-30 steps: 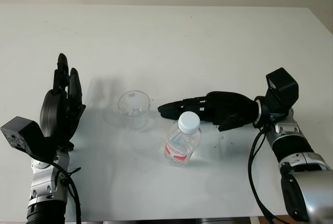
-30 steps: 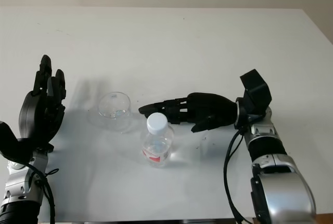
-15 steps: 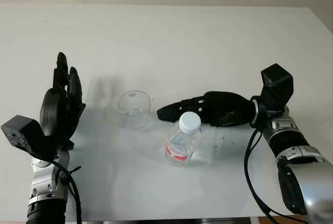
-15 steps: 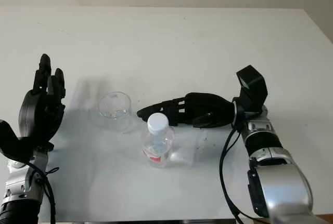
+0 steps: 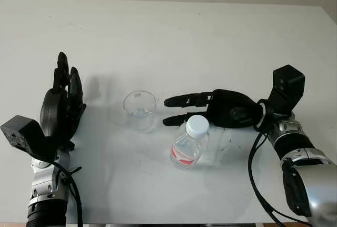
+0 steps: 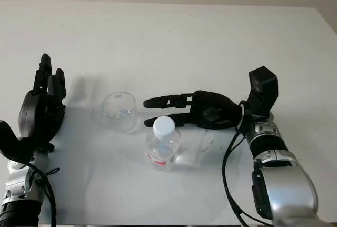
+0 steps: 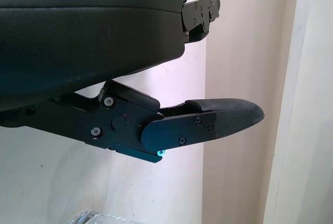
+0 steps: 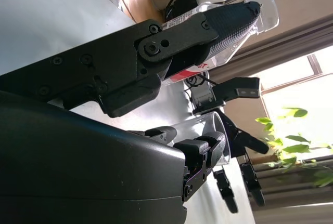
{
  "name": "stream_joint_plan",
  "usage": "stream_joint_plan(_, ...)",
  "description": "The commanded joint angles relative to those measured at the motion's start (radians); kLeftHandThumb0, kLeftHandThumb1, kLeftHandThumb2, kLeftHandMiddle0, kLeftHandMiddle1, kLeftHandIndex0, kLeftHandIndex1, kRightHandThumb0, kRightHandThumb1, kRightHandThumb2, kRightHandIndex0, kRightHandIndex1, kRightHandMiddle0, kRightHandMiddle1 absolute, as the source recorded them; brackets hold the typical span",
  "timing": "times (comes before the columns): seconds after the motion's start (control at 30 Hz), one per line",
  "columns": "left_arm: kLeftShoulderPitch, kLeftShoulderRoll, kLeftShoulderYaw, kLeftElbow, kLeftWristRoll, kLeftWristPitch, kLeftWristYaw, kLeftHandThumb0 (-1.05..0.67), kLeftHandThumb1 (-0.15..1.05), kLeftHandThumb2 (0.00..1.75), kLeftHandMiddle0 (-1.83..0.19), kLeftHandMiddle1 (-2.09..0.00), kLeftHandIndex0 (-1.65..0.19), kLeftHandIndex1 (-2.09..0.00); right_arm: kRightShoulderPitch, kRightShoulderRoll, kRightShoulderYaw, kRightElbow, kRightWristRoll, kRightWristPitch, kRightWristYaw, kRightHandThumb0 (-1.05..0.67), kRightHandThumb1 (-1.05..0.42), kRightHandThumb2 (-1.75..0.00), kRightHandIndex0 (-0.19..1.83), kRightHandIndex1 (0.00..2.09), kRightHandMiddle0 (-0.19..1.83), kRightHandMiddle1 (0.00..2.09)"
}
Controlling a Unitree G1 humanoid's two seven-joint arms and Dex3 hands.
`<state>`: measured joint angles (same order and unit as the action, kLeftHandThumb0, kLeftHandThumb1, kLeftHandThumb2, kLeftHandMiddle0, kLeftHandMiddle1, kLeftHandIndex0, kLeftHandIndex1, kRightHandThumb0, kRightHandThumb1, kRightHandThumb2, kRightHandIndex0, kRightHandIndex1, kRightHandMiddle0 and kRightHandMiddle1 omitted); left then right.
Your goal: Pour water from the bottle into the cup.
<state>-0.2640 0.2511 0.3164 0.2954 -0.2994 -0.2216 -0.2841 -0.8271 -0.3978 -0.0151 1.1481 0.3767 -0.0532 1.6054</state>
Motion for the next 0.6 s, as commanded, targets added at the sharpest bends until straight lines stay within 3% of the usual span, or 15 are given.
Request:
stream_joint_plan(0.0, -0.014, 0.017, 0.006, 0.006, 0.004, -0.010, 0.002, -0.75, 1.05, 0.53, 0.19, 0.00, 0.19, 0.00, 0.012, 0.009, 0.001, -0.019, 0.021, -0.013, 0.009, -0.92, -0.98, -0.06, 0.43, 0.12, 0.34, 0.23)
stream_joint_plan(0.27, -0.037, 0.027, 0.007, 0.031, 0.005, -0.025, -0.001, -0.75, 1.05, 0.52, 0.19, 0.00, 0.19, 0.00, 0.017, 0.039, 0.104, -0.055, 0.082, 0.016, 0.009, -0.92, -0.95, -0.04, 0.42, 0.10, 0.35, 0.25)
stream_joint_plan(0.33, -0.041, 0.028, 0.006, 0.033, 0.008, -0.026, 0.004, -0.75, 1.05, 0.53, 0.19, 0.00, 0.19, 0.00, 0.023, 0.053, 0.121, -0.056, 0.117, 0.026, 0.009, -0.89, -0.94, -0.05, 0.44, 0.10, 0.44, 0.36)
stream_joint_plan(0.57, -0.053, 0.032, 0.008, 0.050, 0.007, -0.045, -0.003, -0.75, 1.05, 0.54, 0.19, 0.00, 0.19, 0.00, 0.011, 0.067, 0.220, -0.064, 0.142, 0.025, 0.009, -0.87, -0.93, -0.05, 0.44, 0.09, 0.38, 0.40)
